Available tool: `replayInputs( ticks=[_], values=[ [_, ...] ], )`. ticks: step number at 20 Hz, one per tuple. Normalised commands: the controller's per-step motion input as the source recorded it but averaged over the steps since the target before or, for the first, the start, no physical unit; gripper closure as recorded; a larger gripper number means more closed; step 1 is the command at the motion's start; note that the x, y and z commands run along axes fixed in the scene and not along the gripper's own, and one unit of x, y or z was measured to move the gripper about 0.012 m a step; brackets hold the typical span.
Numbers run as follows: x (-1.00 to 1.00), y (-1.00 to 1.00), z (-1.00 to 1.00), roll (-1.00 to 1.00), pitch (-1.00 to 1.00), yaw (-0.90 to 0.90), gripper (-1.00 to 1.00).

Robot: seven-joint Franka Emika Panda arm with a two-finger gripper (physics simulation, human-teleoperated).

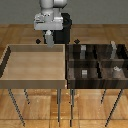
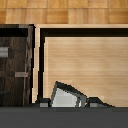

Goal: Place the milk carton into the appropriate compartment.

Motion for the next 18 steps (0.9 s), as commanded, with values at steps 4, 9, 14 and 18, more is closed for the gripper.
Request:
replayInputs(
  ticks=[4, 9, 14, 18],
  values=[
    [0.0, 1.0, 0.0, 0.0, 0.0, 0.0, 1.0],
    [0.0, 1.0, 0.0, 0.0, 0.0, 0.0, 1.0],
    [0.0, 1.0, 0.0, 0.0, 0.0, 0.0, 1.0],
    [0.0, 1.0, 0.0, 0.0, 0.0, 0.0, 1.0]
  ],
)
